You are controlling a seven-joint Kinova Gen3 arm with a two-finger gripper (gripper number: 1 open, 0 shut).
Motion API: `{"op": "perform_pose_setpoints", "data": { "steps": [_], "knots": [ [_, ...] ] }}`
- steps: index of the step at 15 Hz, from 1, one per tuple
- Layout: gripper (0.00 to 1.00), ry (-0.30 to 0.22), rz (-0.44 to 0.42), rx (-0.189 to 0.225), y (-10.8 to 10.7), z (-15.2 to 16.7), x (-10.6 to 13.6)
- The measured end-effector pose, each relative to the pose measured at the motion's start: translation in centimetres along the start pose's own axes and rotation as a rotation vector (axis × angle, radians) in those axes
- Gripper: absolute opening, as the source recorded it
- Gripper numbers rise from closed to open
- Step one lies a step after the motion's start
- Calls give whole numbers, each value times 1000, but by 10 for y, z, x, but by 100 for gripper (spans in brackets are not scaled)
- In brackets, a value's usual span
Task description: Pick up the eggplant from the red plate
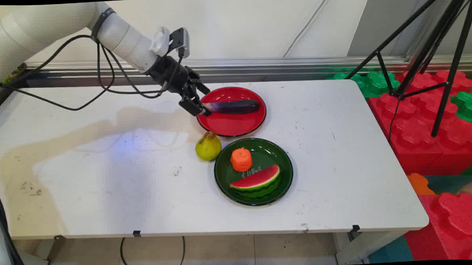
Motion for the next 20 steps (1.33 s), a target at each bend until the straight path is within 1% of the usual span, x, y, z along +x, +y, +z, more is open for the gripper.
{"op": "perform_pose_setpoints", "data": {
  "steps": [5, 9, 10, 14, 20],
  "knots": [
    [100, -13, -7, 25, -25, 14, -1],
    [100, -20, -19, 38, -43, 30, 0],
    [100, -23, -27, 41, -50, 38, 1],
    [100, -38, -49, 38, -65, 62, 1],
    [100, -50, -84, 25, -81, 99, 7]
  ]
}}
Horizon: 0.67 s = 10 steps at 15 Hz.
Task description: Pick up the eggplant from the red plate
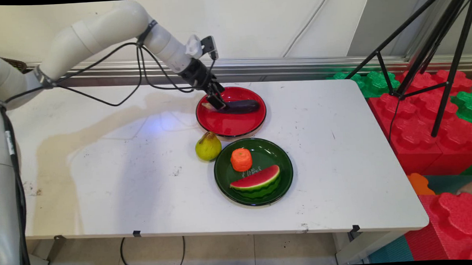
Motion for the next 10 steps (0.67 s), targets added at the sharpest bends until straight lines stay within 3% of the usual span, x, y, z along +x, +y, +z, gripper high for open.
{"op": "perform_pose_setpoints", "data": {
  "steps": [10],
  "knots": [
    [100, -23, -50, -27, -9, 44, 9]
  ]
}}
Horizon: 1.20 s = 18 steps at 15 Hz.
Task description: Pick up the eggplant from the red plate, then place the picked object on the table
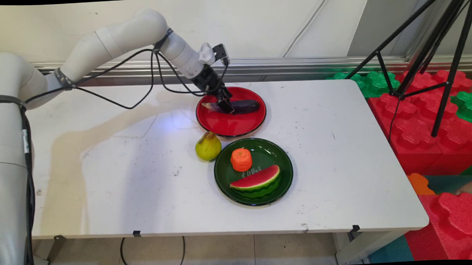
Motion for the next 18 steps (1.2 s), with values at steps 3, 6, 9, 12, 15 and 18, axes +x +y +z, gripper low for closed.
{"op": "perform_pose_setpoints", "data": {
  "steps": [3, 6, 9, 12, 15, 18],
  "knots": [
    [100, -6, -11, -5, -3, 9, 3],
    [100, -9, -22, -8, -4, 16, 4],
    [0, -2, -34, -12, -6, 19, 7],
    [0, 3, -45, -16, -6, 20, 9],
    [0, 6, -58, -20, -5, 20, 9],
    [0, 11, -67, -22, -5, 17, 10]
  ]
}}
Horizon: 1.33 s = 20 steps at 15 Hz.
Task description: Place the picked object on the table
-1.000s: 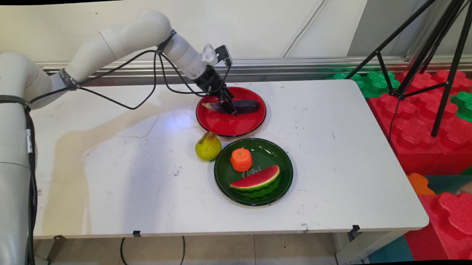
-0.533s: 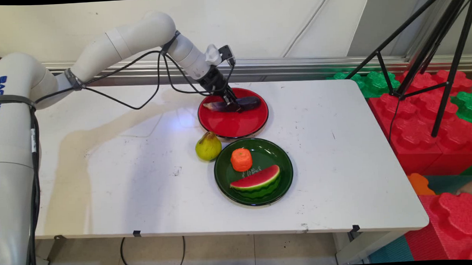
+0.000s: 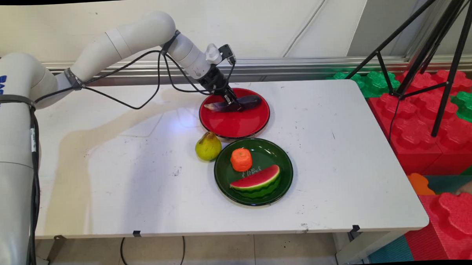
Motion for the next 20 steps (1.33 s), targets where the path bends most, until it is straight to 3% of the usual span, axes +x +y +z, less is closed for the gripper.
{"op": "perform_pose_setpoints", "data": {
  "steps": [8, 14, 20],
  "knots": [
    [0, 32, -2, 12, 1, -30, 0],
    [0, 53, 27, 14, 10, -74, -5],
    [0, 39, 46, 6, 26, -125, -27]
  ]
}}
